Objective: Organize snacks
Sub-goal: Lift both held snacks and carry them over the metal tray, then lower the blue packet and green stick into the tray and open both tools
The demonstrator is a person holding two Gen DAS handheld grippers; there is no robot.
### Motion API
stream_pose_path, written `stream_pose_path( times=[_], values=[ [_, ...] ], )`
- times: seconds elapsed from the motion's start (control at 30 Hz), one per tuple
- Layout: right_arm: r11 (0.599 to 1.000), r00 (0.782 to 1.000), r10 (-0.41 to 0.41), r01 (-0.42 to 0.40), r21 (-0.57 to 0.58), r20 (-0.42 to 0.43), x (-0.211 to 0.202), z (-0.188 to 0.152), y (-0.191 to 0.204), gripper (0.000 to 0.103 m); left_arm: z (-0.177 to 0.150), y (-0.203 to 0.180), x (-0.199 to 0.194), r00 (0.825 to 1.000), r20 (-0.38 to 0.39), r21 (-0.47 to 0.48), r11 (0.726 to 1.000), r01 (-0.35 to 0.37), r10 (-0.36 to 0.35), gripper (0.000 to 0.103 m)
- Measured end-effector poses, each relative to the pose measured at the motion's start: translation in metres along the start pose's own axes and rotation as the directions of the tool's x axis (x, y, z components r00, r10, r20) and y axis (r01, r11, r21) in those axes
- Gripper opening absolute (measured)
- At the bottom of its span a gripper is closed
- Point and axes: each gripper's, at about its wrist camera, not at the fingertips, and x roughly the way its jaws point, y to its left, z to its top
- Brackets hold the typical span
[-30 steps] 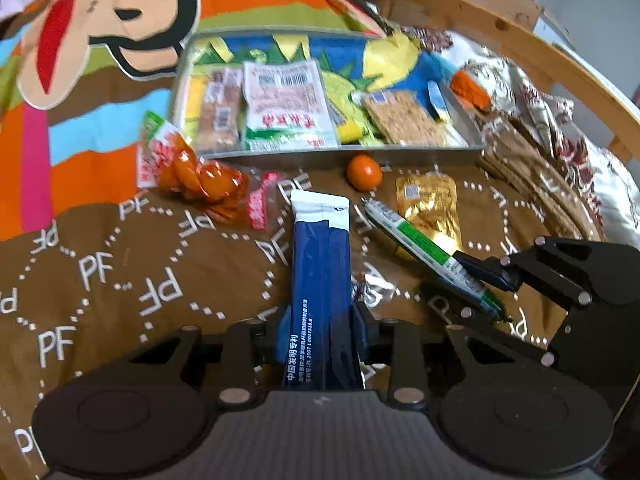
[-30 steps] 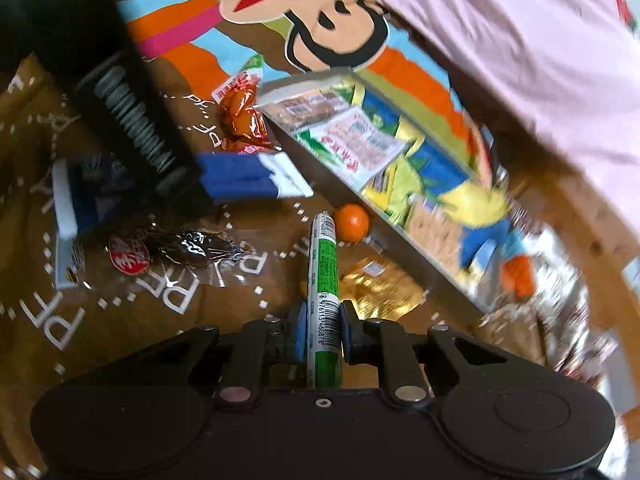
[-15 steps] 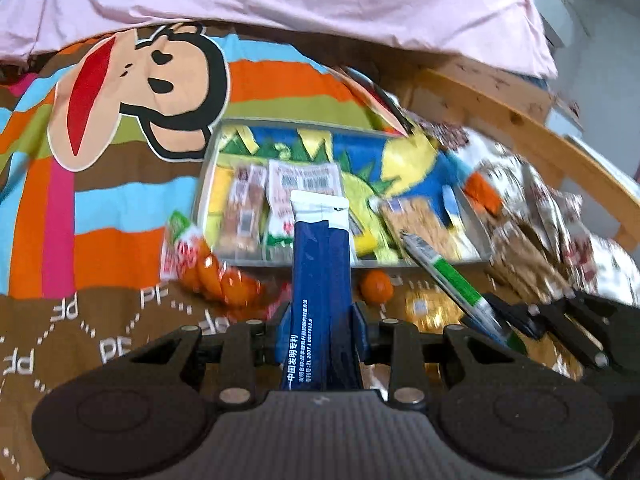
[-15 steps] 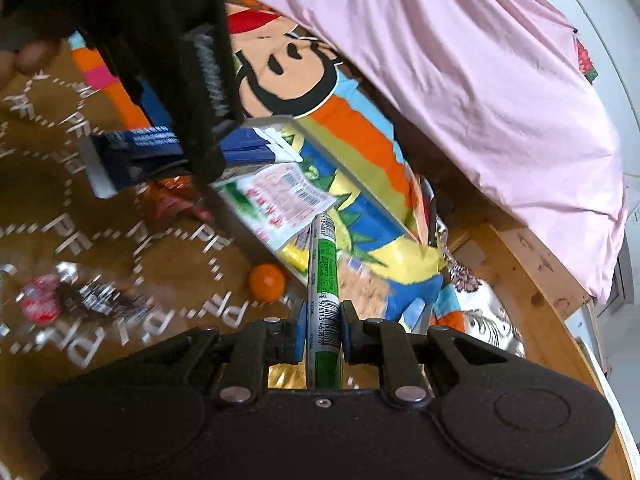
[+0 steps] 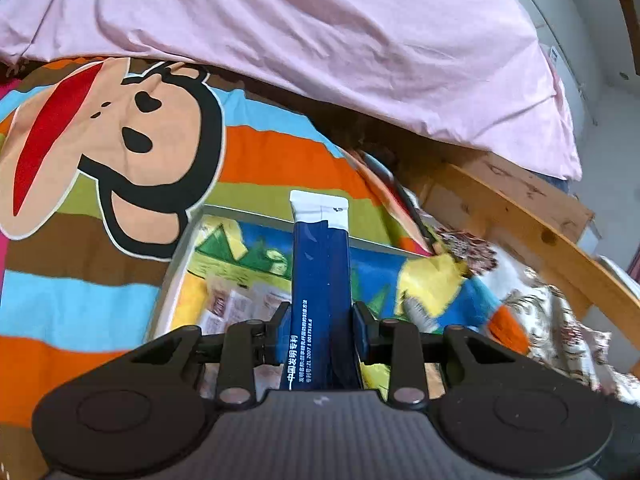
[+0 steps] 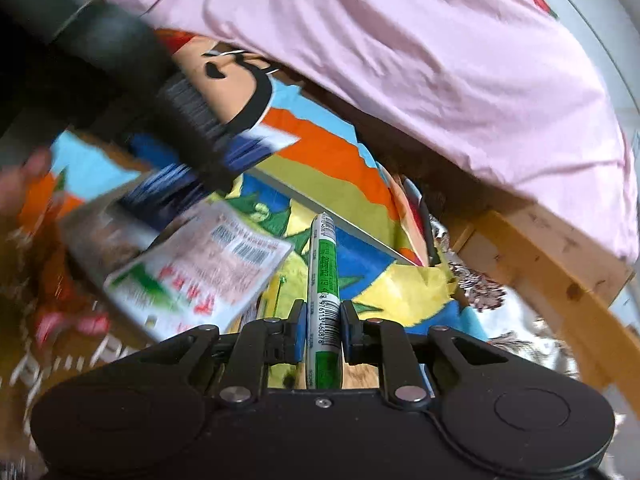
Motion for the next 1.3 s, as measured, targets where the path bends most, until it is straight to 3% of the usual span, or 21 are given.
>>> stream_pose_path(
  times=[0.13, 0.37, 0.6, 0.67, 0.9, 1.3],
  values=[
    [0.992, 0.999, 0.036, -0.031, 0.119, -0.037, 0.026, 0.006, -0.006, 0.018, -0.009, 0.017, 0.02, 0.999, -0.034, -0.03, 1.0, -0.004, 0.003, 0.034],
    [0.978, 0.991, 0.057, -0.032, 0.205, -0.118, 0.051, -0.004, -0.008, 0.018, -0.015, 0.018, 0.041, 0.999, -0.053, -0.031, 0.999, 0.01, -0.012, 0.034],
    [0.976, 0.986, 0.061, -0.027, 0.214, -0.154, 0.059, -0.012, -0.006, 0.019, -0.023, 0.013, 0.059, 0.995, -0.098, -0.007, 1.0, 0.0, -0.001, 0.035],
    [0.977, 0.986, 0.065, -0.032, 0.21, -0.151, 0.06, -0.012, -0.005, 0.026, -0.028, 0.013, 0.062, 0.994, -0.113, 0.004, 1.0, -0.007, 0.008, 0.036],
    [0.974, 0.988, 0.053, -0.018, 0.225, -0.148, 0.053, -0.011, -0.009, 0.032, -0.031, 0.019, 0.064, 0.988, -0.15, -0.029, 0.999, -0.022, 0.017, 0.038],
    [0.943, 0.999, -0.003, 0.02, 0.334, -0.05, -0.006, 0.003, -0.045, 0.074, -0.013, 0.011, 0.019, 0.997, -0.076, -0.048, 0.998, -0.035, 0.031, 0.072]
  ],
)
